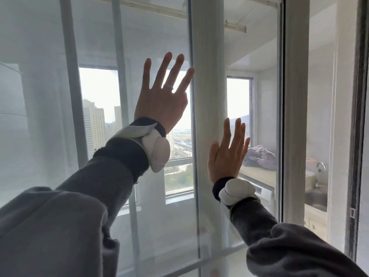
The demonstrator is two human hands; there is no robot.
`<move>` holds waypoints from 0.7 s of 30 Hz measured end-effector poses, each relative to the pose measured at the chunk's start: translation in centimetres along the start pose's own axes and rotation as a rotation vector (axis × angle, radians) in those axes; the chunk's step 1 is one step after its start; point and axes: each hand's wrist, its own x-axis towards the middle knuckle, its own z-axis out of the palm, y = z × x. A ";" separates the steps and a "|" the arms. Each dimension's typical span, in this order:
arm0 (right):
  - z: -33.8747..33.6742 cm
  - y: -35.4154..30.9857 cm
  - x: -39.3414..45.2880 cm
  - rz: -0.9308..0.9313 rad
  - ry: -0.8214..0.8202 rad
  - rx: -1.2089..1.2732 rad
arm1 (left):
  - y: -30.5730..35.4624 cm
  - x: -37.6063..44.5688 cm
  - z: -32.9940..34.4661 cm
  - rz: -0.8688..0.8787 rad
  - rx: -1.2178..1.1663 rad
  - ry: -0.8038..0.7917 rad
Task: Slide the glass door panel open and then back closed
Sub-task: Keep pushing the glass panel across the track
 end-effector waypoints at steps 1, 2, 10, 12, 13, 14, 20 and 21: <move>-0.1 0.8 0.3 -0.001 0.002 -0.004 | 0.8 0.3 0.2 0.000 0.001 0.002; -0.2 1.0 0.4 0.000 0.005 -0.003 | 1.0 0.4 0.3 0.004 0.007 0.003; -0.7 4.8 1.9 0.002 0.003 0.021 | 4.7 2.4 1.4 0.008 0.038 -0.022; -0.9 5.6 2.3 0.005 0.006 0.017 | 5.5 2.7 1.5 0.003 0.037 -0.021; -0.9 6.0 2.4 0.005 0.007 0.016 | 5.9 2.9 1.6 0.001 0.033 -0.019; -0.9 6.4 2.6 0.003 0.010 0.014 | 6.3 3.2 1.8 -0.001 0.030 -0.017; -1.2 9.7 3.7 0.004 0.022 0.019 | 9.3 4.6 2.5 0.007 0.030 -0.015; -1.2 10.0 3.9 0.005 0.026 0.020 | 9.6 4.8 2.6 0.009 0.020 -0.017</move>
